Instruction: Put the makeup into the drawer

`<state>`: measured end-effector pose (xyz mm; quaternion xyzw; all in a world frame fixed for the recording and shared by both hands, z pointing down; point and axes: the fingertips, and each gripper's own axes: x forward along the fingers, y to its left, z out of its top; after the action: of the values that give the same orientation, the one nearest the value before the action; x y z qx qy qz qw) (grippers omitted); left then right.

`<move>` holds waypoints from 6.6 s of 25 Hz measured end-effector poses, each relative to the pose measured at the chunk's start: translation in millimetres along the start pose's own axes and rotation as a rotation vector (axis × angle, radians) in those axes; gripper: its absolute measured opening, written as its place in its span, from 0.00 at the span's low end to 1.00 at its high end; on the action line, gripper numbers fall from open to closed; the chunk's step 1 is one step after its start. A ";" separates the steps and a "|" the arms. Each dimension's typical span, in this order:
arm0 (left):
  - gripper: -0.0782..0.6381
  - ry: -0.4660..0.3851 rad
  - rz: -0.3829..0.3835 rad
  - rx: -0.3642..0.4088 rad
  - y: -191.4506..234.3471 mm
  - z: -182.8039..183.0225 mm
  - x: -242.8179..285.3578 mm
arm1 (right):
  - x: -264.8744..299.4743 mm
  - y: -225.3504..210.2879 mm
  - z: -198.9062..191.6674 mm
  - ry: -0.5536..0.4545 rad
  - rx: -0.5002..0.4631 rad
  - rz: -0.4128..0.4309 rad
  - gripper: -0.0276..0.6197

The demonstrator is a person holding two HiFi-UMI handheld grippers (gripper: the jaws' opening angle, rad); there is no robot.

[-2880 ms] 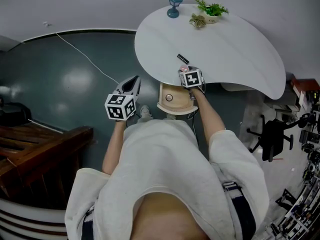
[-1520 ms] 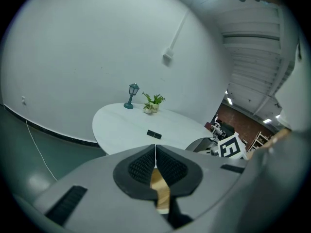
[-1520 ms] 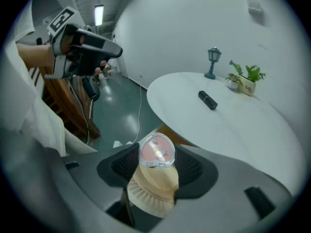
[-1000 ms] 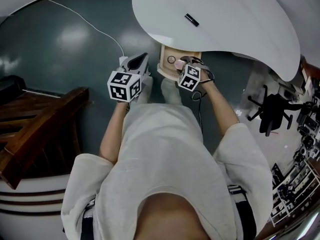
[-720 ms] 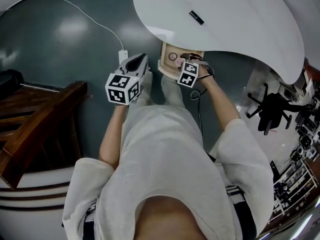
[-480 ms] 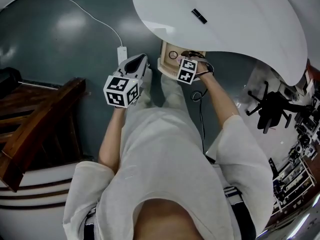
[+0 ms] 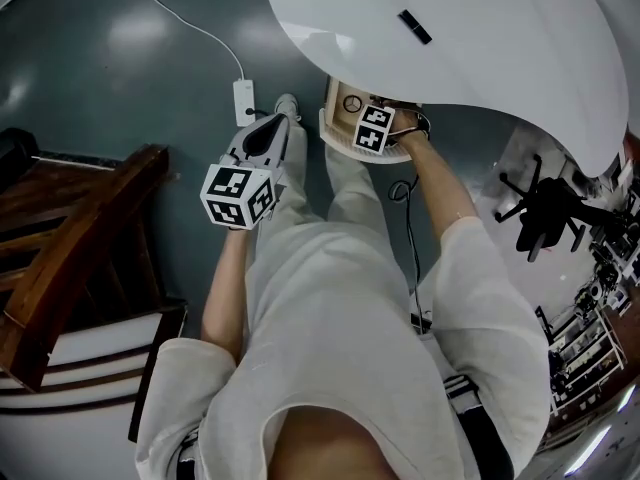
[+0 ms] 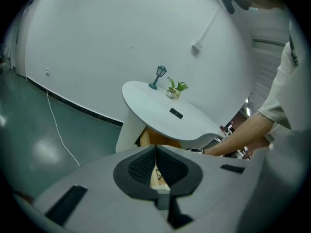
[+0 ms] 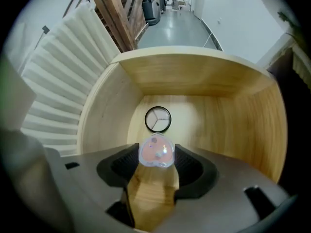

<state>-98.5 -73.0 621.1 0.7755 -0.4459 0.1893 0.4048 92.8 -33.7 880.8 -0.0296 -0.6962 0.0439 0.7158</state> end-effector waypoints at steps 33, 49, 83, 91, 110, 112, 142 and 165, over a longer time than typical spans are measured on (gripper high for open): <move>0.13 -0.034 0.005 0.051 -14.2 4.7 -24.3 | -44.4 10.9 19.7 -0.100 -0.013 -0.118 0.41; 0.13 -0.155 -0.038 0.166 -61.7 49.9 -51.7 | -147.5 25.6 20.4 -0.319 0.279 -0.267 0.40; 0.13 -0.178 -0.067 0.212 -79.8 71.6 -56.7 | -263.5 -112.6 -29.9 -0.886 1.080 -0.322 0.41; 0.13 -0.176 -0.010 0.165 -54.1 74.9 -62.8 | -252.8 -166.5 -30.0 -0.784 0.995 -0.356 0.40; 0.13 -0.178 0.050 0.115 -23.6 77.7 -68.8 | -231.1 -195.1 -21.5 -0.618 0.858 -0.305 0.22; 0.13 -0.180 0.046 0.118 -25.9 78.4 -67.8 | -231.9 -194.3 -19.6 -0.594 0.850 -0.305 0.19; 0.13 -0.147 -0.080 0.197 -82.2 71.1 -36.6 | -245.6 -50.5 -34.5 -0.803 0.995 -0.251 0.19; 0.13 -0.114 -0.020 0.104 -62.2 43.8 -33.3 | -166.1 10.5 9.1 -0.435 0.289 -0.141 0.19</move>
<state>-66.6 -72.9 544.4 0.8096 -0.4499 0.1635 0.3398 79.0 -40.8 714.9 0.1315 -0.8206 0.0984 0.5475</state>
